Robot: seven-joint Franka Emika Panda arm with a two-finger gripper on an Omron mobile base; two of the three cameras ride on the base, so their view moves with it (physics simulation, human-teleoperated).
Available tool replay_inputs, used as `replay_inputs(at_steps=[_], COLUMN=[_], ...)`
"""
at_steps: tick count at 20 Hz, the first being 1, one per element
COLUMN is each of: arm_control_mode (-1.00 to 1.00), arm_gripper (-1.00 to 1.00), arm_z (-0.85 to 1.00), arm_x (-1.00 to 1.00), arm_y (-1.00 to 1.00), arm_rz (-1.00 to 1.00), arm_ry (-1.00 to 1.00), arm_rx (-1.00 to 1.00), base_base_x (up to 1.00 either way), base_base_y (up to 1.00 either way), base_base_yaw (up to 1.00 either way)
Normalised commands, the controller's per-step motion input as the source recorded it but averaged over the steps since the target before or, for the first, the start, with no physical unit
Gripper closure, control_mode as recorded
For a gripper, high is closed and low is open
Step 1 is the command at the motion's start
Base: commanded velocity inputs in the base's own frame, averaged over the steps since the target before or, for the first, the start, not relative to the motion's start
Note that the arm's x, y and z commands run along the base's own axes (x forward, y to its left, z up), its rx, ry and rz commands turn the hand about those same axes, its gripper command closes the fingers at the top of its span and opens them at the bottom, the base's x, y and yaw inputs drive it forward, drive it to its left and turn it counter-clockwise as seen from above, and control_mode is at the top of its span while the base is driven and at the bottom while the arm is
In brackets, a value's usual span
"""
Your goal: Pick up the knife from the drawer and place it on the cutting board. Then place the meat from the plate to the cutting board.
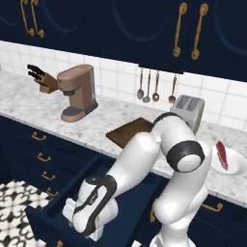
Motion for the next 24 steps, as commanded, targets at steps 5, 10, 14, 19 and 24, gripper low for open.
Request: replay_inputs(at_steps=[5,10,14,19,24], arm_control_mode=[-1.00,-1.00,-1.00,-1.00,-1.00], arm_gripper=[-1.00,-1.00,-1.00,-1.00,-1.00], arm_z=[0.32,0.06,-0.09,0.00,0.00], arm_x=[0.63,0.32,0.19,0.21,0.04], arm_y=[-0.27,-0.30,-0.48,-0.45,-0.49], arm_rz=[0.02,0.10,0.21,0.19,0.14], arm_ry=[-0.08,-0.05,-0.09,-0.19,-0.26], arm_rx=[-0.01,0.00,0.00,0.00,0.00], base_base_x=[0.00,0.00,0.00,0.00,0.00], base_base_y=[0.00,0.00,0.00,0.00,0.00], base_base_yaw=[0.00,0.00,0.00,0.00,0.00])
